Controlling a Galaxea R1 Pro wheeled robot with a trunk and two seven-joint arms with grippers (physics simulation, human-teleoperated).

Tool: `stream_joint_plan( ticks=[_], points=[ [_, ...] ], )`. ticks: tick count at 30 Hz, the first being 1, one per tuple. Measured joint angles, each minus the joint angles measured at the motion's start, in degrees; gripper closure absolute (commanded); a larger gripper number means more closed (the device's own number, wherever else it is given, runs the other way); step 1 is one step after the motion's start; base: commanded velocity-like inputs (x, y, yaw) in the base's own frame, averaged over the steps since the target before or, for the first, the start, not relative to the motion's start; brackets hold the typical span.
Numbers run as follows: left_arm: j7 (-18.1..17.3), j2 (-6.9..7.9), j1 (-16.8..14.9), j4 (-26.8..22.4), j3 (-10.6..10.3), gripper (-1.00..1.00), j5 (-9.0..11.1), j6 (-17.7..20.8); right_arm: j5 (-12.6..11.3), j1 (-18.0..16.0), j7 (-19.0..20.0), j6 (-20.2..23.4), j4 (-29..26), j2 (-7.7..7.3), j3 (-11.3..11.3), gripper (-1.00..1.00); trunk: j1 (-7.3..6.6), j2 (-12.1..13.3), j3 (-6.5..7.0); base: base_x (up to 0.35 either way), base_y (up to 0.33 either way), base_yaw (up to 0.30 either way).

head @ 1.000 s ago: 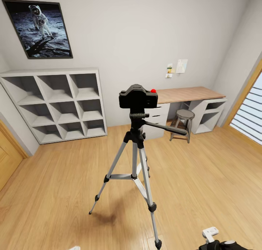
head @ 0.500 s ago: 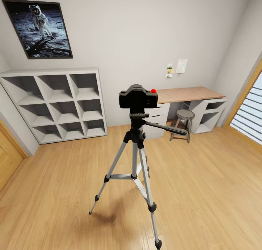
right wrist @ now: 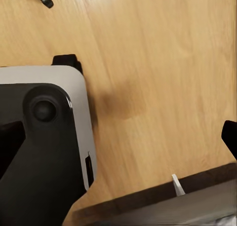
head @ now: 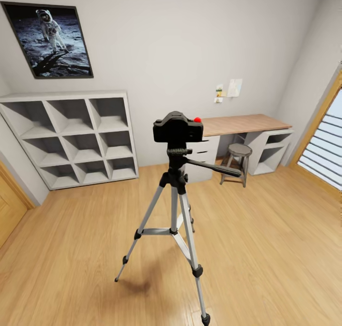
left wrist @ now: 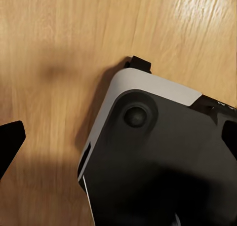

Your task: Attach the digital camera to the camera tripod in the bedroom.

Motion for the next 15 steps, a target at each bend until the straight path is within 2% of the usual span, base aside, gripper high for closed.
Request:
stream_joint_plan(
  ticks=[5, 15],
  points=[
    [-0.1, -0.02, 0.3, -0.1, 0.0, -1.00, -0.2, -4.6, -0.3, 0.3, -0.7, 0.0, 0.0, 0.08, 0.0, -1.00, 0.00, 0.0, 0.40, 0.000, 0.000, -0.090],
    [-0.2, -0.31, 0.3, -0.6, -0.2, -1.00, -0.3, -6.4, -0.3, 0.3, -0.8, -0.2, 0.0, 0.15, 0.0, -1.00, 0.00, 0.0, 1.24, 0.000, 0.000, -0.032]
  ],
)
